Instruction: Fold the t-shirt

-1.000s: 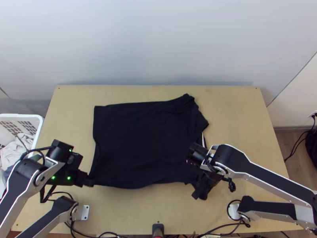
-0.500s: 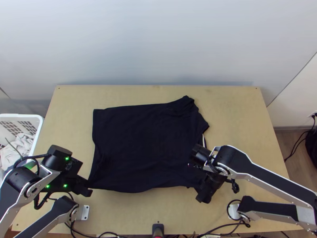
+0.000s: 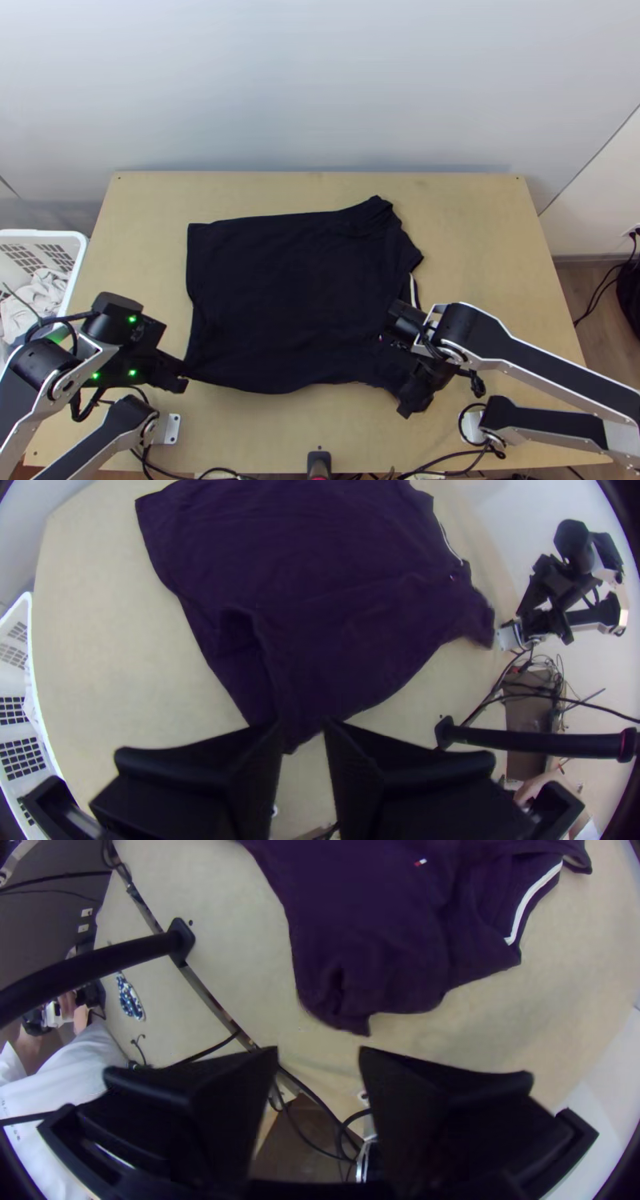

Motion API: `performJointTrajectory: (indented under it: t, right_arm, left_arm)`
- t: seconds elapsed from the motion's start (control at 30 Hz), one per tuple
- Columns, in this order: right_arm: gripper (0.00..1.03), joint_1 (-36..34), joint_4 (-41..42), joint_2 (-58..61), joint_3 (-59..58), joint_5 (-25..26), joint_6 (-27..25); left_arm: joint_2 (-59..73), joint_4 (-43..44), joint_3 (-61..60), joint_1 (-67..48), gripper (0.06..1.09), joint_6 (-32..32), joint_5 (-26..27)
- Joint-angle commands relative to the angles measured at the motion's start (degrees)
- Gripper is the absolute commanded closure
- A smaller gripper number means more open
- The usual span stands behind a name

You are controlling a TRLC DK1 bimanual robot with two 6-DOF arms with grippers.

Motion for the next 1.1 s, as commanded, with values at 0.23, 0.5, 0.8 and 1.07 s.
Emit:
performJointTrajectory:
  t: [0.23, 0.5, 0.8, 1.07]
  right_arm:
    - [0.03, -9.96, 1.37, -0.16, 3.52, 0.16, 0.57]
    - [0.03, -30.61, 3.57, 7.4, 18.99, -0.02, -0.4]
    - [0.03, -33.87, 19.83, 9.24, 21.36, 0.6, 8.31]
    - [0.03, -33.95, 31.34, 12.76, 23.47, 4.29, 11.91]
  left_arm:
    - [10.61, 6.39, 3.17, 12.87, 0.12, -2.71, 3.11]
    - [27.04, 25.82, 9.58, 27.9, 0.11, -6.57, 2.85]
    - [46.2, 38.91, 14.33, 27.46, 0.11, -8.95, -4.89]
    - [58.95, 44.54, 20.04, 25.44, 0.12, -9.65, -10.6]
